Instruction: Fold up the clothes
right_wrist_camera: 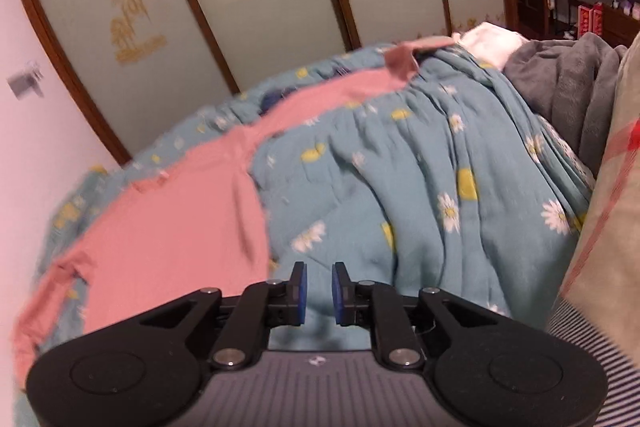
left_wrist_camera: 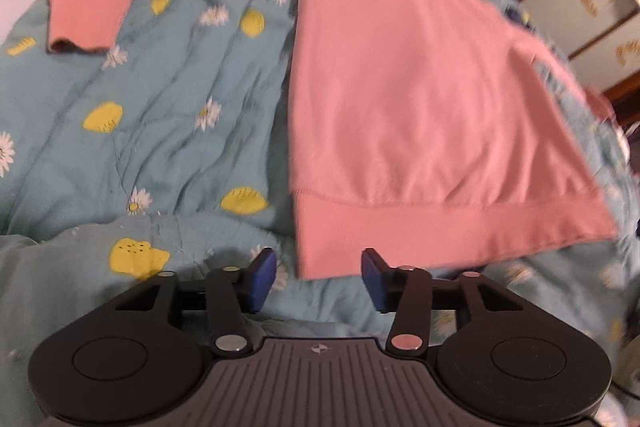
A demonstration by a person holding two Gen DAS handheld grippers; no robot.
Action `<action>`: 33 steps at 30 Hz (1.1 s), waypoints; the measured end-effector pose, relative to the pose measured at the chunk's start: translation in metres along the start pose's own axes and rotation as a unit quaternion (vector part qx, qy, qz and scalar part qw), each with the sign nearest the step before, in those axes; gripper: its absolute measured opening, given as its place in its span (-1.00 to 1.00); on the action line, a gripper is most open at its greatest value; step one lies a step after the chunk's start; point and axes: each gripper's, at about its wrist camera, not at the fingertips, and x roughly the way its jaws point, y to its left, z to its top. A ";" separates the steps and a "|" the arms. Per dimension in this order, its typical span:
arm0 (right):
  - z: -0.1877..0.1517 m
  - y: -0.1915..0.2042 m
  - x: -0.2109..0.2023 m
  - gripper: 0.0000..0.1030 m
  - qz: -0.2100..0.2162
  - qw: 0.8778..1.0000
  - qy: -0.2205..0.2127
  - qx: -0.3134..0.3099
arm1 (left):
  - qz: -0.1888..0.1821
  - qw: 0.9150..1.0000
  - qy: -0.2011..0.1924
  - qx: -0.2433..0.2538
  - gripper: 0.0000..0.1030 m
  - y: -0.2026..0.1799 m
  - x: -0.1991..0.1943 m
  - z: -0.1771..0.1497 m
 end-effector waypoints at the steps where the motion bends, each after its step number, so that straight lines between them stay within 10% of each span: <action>1: 0.000 0.008 0.000 -0.74 0.014 1.000 0.003 -0.015 | 0.002 1.000 -0.014 0.001 0.00 -0.005 -0.005 0.003; 7: -0.010 0.075 0.039 -0.74 0.065 0.989 0.068 -0.117 | -0.011 0.994 -0.099 0.042 0.30 -0.059 0.001 0.029; 19: -0.038 0.032 0.120 -1.00 -0.012 0.978 0.194 -0.079 | -0.021 0.998 -0.046 0.036 0.28 -0.068 0.105 0.023; 25: -0.052 0.035 0.114 -1.00 -0.014 0.978 0.174 -0.114 | -0.004 0.999 -0.033 0.024 0.28 -0.062 0.116 0.019; 33: -0.040 0.060 0.078 -0.43 0.028 0.988 0.105 -0.108 | -0.014 0.995 -0.092 0.034 0.28 -0.064 0.093 0.019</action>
